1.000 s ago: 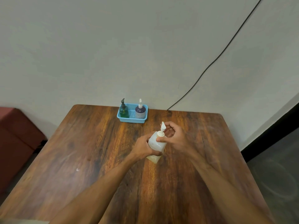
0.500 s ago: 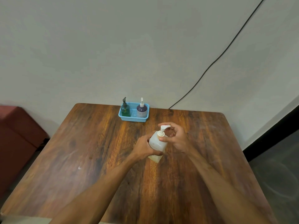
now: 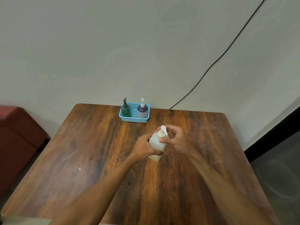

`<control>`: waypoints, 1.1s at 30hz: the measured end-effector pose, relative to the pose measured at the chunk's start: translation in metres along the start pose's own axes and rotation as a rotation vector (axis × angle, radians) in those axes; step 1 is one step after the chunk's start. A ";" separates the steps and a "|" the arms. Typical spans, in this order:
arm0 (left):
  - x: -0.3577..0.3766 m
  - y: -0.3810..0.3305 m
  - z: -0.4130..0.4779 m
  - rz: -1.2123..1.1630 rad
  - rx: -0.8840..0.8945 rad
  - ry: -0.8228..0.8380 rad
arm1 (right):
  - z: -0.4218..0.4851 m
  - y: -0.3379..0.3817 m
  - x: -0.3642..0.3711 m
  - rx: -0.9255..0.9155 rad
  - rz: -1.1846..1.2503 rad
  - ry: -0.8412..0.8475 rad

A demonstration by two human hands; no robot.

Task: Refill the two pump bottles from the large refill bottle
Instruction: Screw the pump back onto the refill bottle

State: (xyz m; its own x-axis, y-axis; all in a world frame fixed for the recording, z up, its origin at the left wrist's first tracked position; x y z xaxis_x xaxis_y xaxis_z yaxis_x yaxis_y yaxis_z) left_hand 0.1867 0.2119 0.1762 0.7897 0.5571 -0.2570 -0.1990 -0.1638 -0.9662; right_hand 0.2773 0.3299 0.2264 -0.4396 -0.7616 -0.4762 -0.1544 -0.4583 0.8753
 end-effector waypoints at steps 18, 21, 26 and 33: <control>-0.002 -0.007 -0.006 0.003 0.014 -0.059 | -0.002 -0.001 -0.005 0.114 -0.163 -0.140; -0.004 -0.007 -0.008 -0.002 0.019 -0.091 | -0.003 0.003 -0.006 0.102 -0.207 -0.189; -0.010 -0.009 -0.008 0.019 0.033 -0.155 | -0.007 -0.003 -0.004 0.144 -0.216 -0.307; -0.012 -0.015 -0.012 0.020 0.039 -0.217 | -0.006 -0.021 0.003 0.226 -0.195 -0.413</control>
State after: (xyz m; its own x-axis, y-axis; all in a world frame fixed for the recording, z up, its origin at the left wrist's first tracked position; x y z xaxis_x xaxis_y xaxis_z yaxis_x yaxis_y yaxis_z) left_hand 0.1869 0.1983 0.1935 0.6427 0.7171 -0.2695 -0.2389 -0.1467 -0.9599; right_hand 0.2848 0.3342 0.2055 -0.6898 -0.4061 -0.5994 -0.4358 -0.4282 0.7916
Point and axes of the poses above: each hand's wrist, its own z-axis towards the middle knuckle, its own x-axis out of the palm, y = z × x, the point moved 9 cm from there along z, towards the middle knuckle, and after that the axes turned 15 degrees about -z, right-handed, at the moved point
